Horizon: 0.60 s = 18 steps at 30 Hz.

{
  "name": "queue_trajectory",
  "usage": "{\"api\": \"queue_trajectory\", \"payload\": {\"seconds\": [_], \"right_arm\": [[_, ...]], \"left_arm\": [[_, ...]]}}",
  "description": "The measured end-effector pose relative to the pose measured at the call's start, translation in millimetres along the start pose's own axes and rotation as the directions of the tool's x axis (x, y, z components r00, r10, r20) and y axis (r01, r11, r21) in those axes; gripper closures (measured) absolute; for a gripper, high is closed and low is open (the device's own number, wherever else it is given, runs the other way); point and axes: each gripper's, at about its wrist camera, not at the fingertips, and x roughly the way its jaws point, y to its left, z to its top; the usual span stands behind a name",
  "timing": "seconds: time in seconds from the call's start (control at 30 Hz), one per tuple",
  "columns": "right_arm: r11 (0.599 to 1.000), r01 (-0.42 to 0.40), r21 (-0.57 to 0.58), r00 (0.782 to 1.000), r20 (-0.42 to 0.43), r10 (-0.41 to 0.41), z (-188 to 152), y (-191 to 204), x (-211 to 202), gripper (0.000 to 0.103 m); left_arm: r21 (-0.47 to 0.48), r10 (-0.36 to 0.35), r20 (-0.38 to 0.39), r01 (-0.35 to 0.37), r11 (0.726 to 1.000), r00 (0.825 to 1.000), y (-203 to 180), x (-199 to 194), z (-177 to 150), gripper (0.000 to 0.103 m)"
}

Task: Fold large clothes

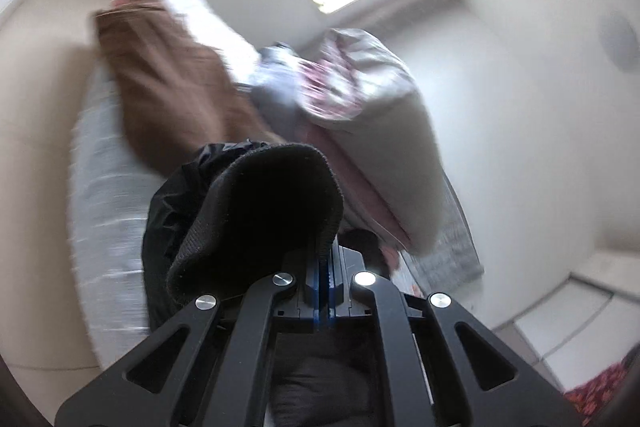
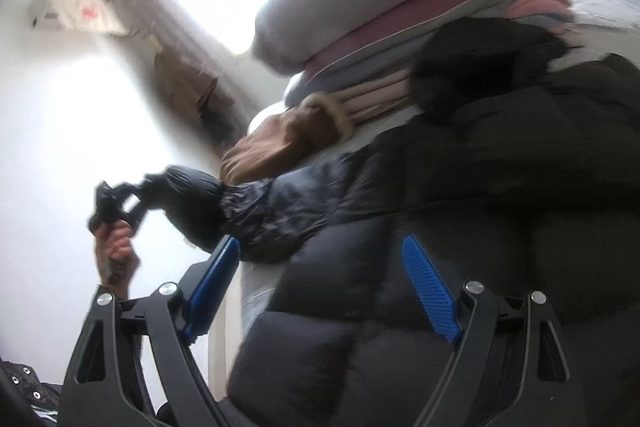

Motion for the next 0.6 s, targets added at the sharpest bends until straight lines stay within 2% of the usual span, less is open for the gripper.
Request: {"api": "queue_trajectory", "payload": {"seconds": [0.2, 0.3, 0.4, 0.6], "right_arm": [[0.996, 0.049, 0.068, 0.997, 0.063, -0.054, 9.4, -59.6, -53.7, 0.022], [0.993, 0.052, 0.103, 0.994, 0.086, -0.061, 12.4, -86.1, -71.5, 0.022], [0.991, 0.047, 0.129, 0.991, 0.121, -0.063, 13.2, -110.6, -91.1, 0.022], [0.984, 0.041, 0.174, 0.983, 0.167, -0.071, 13.9, -142.0, -113.1, 0.022]], "left_arm": [[0.128, -0.055, -0.15, 0.074, 0.989, 0.987, -126.4, 98.2, -44.3, 0.101], [0.151, -0.07, -0.213, 0.104, 0.983, 0.975, -166.2, 141.1, -67.8, 0.101], [0.169, -0.077, -0.296, 0.132, 0.977, 0.952, -204.4, 190.7, -99.7, 0.101], [0.206, -0.11, -0.409, 0.209, 0.956, 0.906, -265.1, 262.8, -156.2, 0.101]]}}
